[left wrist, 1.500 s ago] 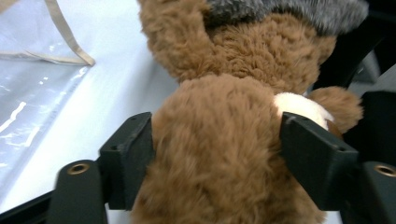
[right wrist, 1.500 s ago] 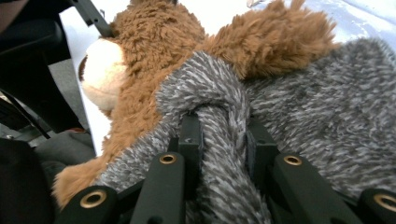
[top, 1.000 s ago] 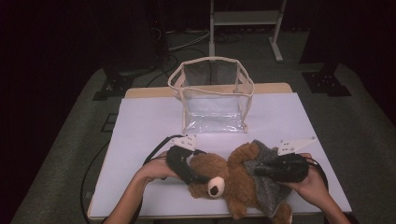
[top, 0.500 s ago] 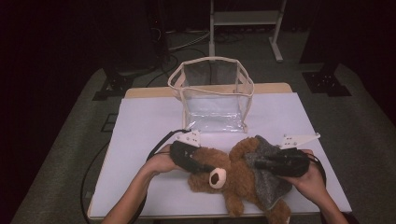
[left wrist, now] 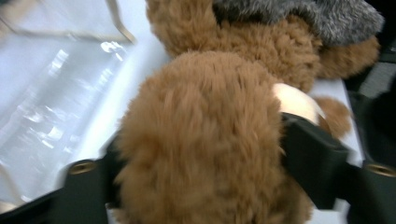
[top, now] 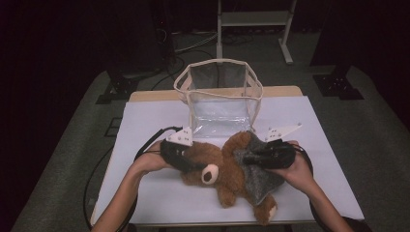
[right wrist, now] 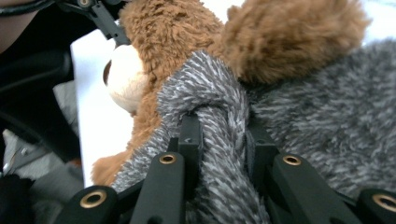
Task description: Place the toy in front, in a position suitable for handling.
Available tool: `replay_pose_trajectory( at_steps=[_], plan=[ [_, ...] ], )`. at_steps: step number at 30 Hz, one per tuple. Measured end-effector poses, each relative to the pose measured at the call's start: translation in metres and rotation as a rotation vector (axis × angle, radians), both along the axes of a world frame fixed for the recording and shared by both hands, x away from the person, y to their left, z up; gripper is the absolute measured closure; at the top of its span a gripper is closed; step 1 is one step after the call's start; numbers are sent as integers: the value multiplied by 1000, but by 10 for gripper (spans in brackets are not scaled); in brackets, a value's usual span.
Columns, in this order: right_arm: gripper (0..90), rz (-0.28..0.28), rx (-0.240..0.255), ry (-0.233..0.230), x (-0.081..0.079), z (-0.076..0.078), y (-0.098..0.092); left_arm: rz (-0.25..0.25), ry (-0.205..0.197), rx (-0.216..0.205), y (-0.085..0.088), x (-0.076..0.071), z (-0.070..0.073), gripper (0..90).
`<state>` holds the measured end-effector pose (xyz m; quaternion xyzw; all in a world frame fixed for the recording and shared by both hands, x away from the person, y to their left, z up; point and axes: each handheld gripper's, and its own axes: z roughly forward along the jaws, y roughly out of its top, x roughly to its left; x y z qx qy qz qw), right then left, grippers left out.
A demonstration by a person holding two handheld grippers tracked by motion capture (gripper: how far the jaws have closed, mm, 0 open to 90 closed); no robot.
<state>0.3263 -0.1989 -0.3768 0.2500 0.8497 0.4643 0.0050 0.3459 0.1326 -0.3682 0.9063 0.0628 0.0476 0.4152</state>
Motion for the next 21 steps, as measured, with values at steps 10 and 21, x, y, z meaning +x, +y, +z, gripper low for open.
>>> replay_pose_trajectory(
  at_steps=[10, 21],
  plan=[
    [729, 27, -31, -45, -28, 7, 4, 11, 11, -62, 1, -9, -11, 360],
    [726, 21, -65, -54, -1, 31, 15, -12, -57, -19, -2, -21, -9, 386]
  ],
)
